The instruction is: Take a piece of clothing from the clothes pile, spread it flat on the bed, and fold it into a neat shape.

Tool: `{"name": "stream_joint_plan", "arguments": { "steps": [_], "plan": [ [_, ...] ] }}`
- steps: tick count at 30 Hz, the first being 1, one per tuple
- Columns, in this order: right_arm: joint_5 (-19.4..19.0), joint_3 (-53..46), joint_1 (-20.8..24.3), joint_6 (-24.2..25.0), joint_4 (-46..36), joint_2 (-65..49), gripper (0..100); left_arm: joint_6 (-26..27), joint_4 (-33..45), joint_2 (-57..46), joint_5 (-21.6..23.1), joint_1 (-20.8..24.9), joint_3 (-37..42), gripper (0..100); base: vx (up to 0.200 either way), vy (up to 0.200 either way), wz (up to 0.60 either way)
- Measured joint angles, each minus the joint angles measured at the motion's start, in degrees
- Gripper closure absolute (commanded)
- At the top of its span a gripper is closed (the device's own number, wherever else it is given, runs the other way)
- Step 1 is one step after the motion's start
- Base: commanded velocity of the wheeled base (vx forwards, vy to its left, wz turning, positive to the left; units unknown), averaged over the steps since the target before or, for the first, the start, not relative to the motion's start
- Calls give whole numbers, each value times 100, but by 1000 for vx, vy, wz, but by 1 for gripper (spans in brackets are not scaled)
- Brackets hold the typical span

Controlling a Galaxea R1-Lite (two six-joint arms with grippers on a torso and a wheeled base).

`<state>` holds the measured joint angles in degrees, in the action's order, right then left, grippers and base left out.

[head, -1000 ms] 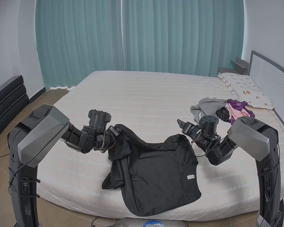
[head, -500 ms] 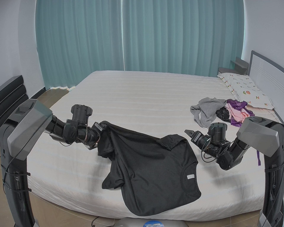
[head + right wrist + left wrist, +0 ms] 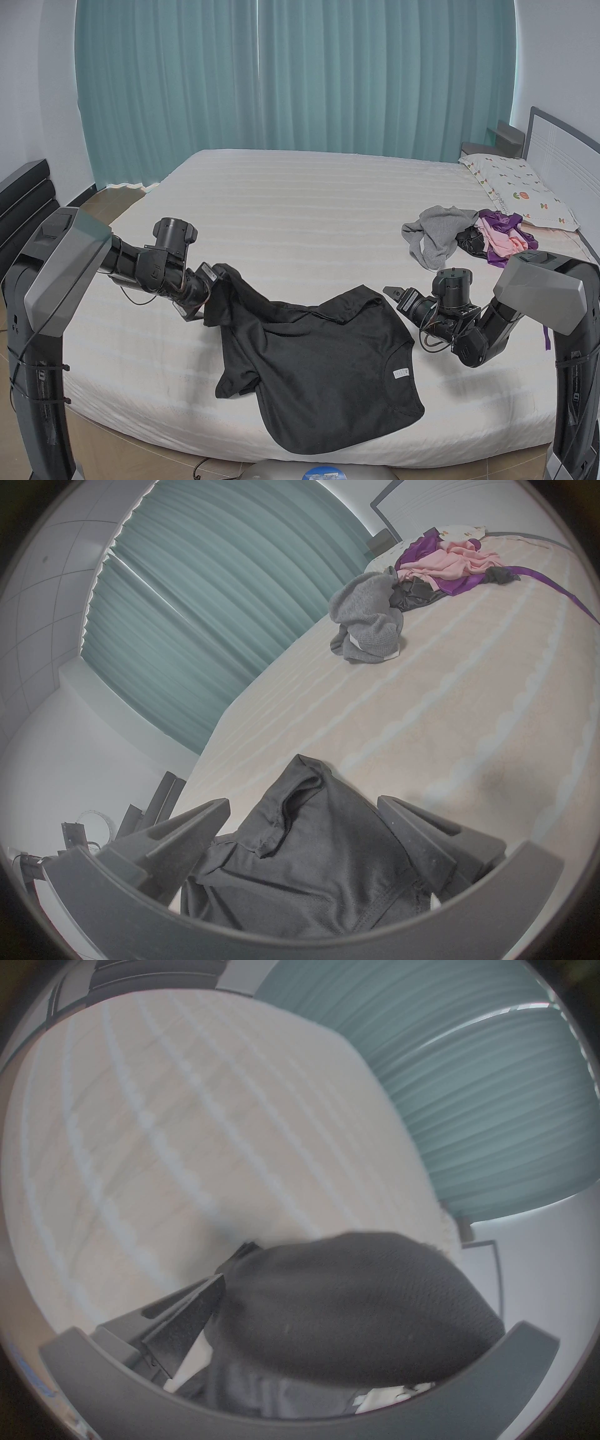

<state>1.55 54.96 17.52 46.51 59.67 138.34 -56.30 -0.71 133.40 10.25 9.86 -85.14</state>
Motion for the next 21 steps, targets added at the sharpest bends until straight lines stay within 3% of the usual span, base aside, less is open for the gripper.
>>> {"name": "stream_joint_plan", "arguments": {
  "steps": [5, 13, 17, 21],
  "plan": [
    [1, 17, 4, -6, -173, 26, 0, 563, 974, 138, 279, 30, -63, 0, 0, 0, 0],
    [-2, 69, 37, -17, -312, 37, 0, 1070, 1293, 15, 668, -9, 269, 0, 0, 0, 0],
    [-2, 77, 41, -22, -321, 37, 0, 1759, 1685, -96, 758, -5, 474, 0, 0, 0, 0],
    [-5, 77, 52, -26, -346, 37, 0, 2469, 2564, -219, 813, -28, 610, 0, 0, 0, 0]
  ]
}}
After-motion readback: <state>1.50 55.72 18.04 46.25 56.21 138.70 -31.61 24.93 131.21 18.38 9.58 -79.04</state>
